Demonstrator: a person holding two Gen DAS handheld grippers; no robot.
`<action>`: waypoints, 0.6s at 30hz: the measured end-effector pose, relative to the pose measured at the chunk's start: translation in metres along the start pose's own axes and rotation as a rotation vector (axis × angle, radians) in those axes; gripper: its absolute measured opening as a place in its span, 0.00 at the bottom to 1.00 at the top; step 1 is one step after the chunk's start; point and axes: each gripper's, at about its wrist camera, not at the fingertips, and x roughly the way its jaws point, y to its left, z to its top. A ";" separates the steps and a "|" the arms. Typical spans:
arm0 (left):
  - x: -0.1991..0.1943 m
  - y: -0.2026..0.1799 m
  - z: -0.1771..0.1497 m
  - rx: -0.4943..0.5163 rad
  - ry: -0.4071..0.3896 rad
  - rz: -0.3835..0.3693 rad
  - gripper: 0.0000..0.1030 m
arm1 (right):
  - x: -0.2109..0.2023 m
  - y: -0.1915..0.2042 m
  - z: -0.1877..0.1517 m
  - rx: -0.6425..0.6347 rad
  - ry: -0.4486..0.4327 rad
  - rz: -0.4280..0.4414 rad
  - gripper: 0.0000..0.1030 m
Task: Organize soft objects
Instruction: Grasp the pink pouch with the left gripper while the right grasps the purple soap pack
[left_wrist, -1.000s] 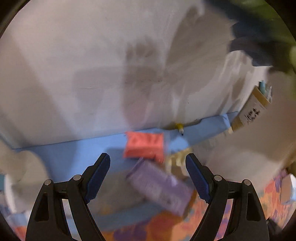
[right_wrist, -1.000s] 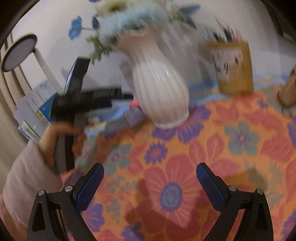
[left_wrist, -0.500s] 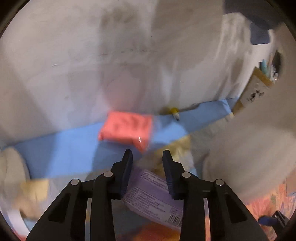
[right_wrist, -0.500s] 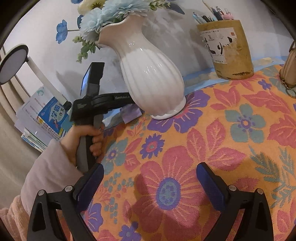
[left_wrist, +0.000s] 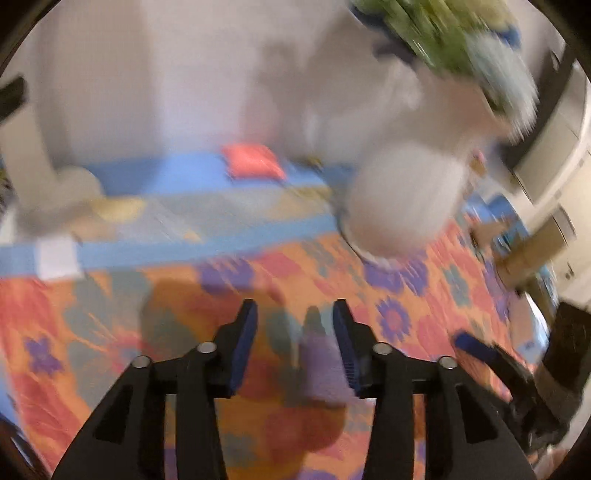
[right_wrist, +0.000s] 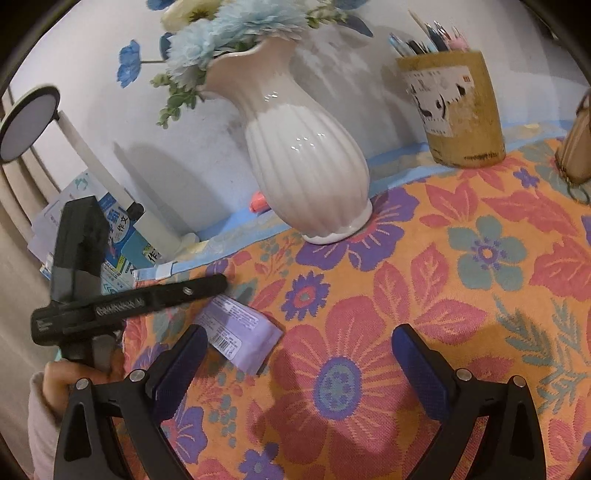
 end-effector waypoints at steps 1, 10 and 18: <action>0.007 0.005 0.013 0.009 -0.017 0.018 0.41 | 0.000 0.005 -0.001 -0.022 -0.004 -0.007 0.97; 0.084 0.002 0.096 0.037 0.031 0.002 0.63 | 0.006 0.006 -0.001 -0.030 0.020 0.031 0.97; 0.112 0.006 0.116 -0.060 -0.023 0.056 0.75 | 0.008 -0.002 -0.001 0.004 0.037 0.055 0.97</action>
